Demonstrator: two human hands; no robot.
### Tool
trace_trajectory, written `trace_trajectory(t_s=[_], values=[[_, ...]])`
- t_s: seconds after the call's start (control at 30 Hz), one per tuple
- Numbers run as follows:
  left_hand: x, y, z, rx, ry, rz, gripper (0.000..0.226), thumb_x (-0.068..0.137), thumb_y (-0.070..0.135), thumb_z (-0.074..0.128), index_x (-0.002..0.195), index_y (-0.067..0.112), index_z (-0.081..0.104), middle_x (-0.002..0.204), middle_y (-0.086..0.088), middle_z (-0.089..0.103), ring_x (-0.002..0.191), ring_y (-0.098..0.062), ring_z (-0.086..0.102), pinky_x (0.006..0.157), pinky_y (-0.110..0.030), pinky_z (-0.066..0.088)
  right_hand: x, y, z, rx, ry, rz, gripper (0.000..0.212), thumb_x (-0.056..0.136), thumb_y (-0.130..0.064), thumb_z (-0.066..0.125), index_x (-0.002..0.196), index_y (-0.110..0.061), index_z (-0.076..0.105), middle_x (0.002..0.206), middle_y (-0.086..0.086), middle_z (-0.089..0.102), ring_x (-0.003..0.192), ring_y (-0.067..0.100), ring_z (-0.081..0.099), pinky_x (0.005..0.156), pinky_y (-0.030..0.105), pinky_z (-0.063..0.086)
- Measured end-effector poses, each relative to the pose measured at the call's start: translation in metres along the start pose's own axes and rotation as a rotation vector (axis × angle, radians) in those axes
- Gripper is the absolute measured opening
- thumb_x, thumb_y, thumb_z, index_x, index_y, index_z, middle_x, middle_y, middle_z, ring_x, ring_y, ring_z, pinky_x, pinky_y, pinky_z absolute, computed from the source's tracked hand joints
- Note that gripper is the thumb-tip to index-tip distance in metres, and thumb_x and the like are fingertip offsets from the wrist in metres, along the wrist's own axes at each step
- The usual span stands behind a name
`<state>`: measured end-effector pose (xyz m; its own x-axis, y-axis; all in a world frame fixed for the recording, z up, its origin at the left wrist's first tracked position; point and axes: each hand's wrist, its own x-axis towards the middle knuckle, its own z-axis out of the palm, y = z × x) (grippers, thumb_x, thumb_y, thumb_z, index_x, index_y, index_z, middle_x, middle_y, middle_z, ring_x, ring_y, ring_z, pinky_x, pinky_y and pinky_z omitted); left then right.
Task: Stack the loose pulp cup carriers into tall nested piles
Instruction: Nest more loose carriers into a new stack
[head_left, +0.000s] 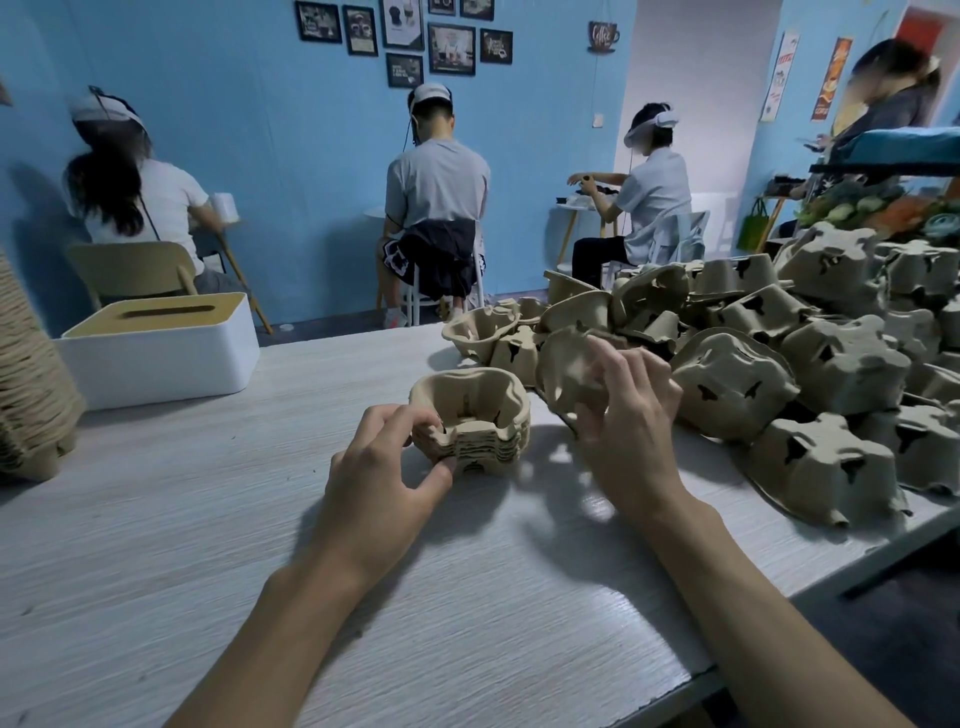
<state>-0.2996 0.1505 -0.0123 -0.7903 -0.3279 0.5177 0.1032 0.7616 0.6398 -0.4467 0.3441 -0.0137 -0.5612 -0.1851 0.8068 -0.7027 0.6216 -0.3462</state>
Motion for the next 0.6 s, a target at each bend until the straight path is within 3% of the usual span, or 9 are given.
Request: trace_trajectory(t_s=[0.1, 0.27, 0.4, 0.5, 0.6], values=[[-0.001, 0.0, 0.0, -0.004, -0.002, 0.0, 0.032, 0.083, 0.023, 0.078, 0.104, 0.038, 0.059, 0.113, 0.016, 0.054, 0.104, -0.008, 0.058, 0.097, -0.05, 0.047, -0.003, -0.005, 0.002, 0.036, -0.011, -0.035, 0.062, 0.072, -0.008, 0.068, 0.132, -0.015, 0.054, 0.114, 0.004, 0.058, 0.113, 0.025, 0.045, 0.091, 0.032, 0.026], [-0.001, -0.001, 0.0, -0.007, -0.006, 0.005, 0.033, 0.083, 0.023, 0.078, 0.104, 0.038, 0.058, 0.113, 0.015, 0.054, 0.104, -0.009, 0.058, 0.096, -0.051, 0.047, -0.005, 0.0, -0.001, 0.118, 0.014, 0.071, 0.063, 0.076, -0.013, 0.075, 0.135, -0.012, 0.051, 0.128, 0.011, 0.042, 0.121, 0.029, 0.045, 0.102, 0.041, 0.04], [-0.001, -0.002, 0.0, -0.009, -0.012, 0.014, 0.032, 0.084, 0.024, 0.077, 0.105, 0.038, 0.057, 0.114, 0.014, 0.054, 0.105, -0.013, 0.059, 0.096, -0.051, 0.047, -0.006, 0.005, 0.002, 0.16, -0.047, 0.179, 0.056, 0.088, -0.011, 0.067, 0.14, -0.008, 0.047, 0.137, 0.011, 0.041, 0.127, 0.023, 0.042, 0.107, 0.026, 0.032], [0.0, -0.002, 0.0, -0.004, -0.008, 0.017, 0.031, 0.083, 0.025, 0.077, 0.106, 0.036, 0.058, 0.113, 0.014, 0.053, 0.104, -0.011, 0.059, 0.095, -0.051, 0.047, -0.002, 0.003, 0.003, 0.135, -0.052, 0.176, 0.058, 0.09, -0.011, 0.064, 0.144, -0.011, 0.044, 0.148, 0.009, 0.036, 0.131, 0.022, 0.039, 0.11, 0.034, 0.033], [-0.001, -0.003, 0.0, 0.001, -0.009, 0.01, 0.031, 0.084, 0.026, 0.076, 0.106, 0.036, 0.058, 0.113, 0.014, 0.053, 0.105, -0.011, 0.058, 0.096, -0.051, 0.047, 0.005, 0.001, 0.005, 0.082, -0.087, 0.193, 0.068, 0.091, -0.019, 0.062, 0.152, -0.024, 0.033, 0.156, 0.004, 0.029, 0.129, 0.025, 0.036, 0.106, 0.037, 0.03]])
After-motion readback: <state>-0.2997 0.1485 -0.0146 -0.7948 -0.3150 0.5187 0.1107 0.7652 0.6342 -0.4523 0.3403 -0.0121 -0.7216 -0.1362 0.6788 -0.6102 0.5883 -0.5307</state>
